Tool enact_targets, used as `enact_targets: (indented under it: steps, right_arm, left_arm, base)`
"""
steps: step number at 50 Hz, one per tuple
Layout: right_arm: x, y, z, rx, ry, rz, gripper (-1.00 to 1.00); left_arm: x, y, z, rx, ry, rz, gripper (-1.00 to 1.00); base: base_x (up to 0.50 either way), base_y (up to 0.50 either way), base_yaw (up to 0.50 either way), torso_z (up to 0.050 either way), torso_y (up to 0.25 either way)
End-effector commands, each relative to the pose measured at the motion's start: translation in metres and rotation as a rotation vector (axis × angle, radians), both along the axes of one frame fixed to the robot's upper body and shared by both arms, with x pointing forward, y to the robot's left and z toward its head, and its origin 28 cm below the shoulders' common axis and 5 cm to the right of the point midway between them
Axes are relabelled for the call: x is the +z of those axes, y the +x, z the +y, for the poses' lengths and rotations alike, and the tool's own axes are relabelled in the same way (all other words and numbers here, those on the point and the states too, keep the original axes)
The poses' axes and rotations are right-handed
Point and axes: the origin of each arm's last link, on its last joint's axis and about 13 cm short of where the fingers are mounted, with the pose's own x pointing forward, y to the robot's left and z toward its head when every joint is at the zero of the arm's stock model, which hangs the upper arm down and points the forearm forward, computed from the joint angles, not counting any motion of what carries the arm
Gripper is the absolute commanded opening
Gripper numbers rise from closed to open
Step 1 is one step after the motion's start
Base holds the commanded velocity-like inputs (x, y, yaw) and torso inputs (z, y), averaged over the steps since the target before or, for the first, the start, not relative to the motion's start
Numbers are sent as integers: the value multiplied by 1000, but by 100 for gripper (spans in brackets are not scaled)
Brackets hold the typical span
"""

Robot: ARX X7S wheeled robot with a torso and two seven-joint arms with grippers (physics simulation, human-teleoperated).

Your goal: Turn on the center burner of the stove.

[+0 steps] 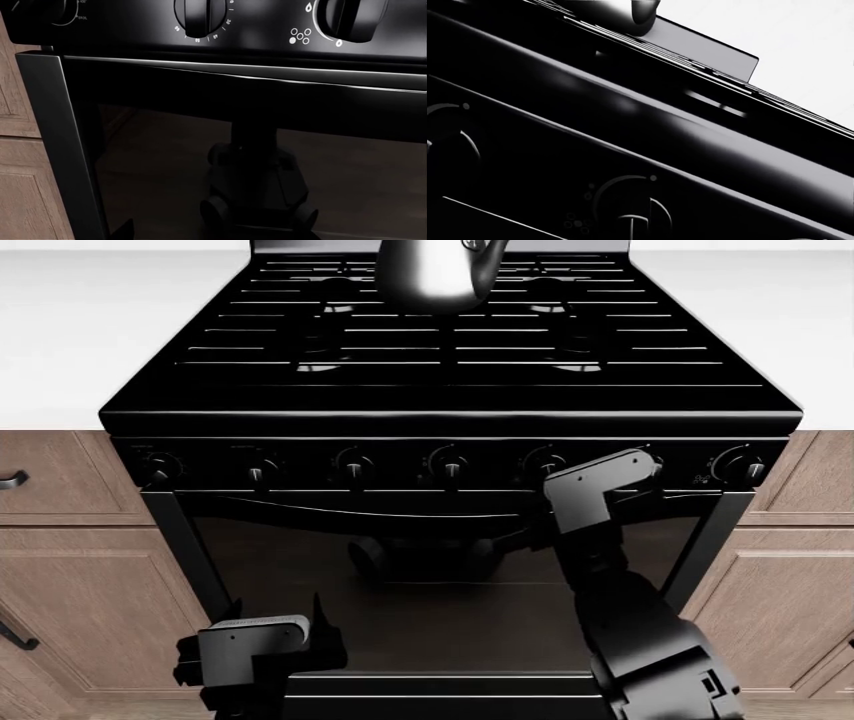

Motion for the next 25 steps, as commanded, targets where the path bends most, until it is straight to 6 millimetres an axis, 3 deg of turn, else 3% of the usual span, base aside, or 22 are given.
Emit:
enact_targets:
  steps: [1,25]
  right_arm:
    - [0,-3,12,89,-14,49,-100]
    - [2,-4,14,110,-103,82,-100]
  left_arm:
    - [0,0,0,-1,1,-3,100]
    - [0,0,0,1,-1,1,100]
  base:
    - [0,0,0,0,0]
    - [0,0,0,0,0]
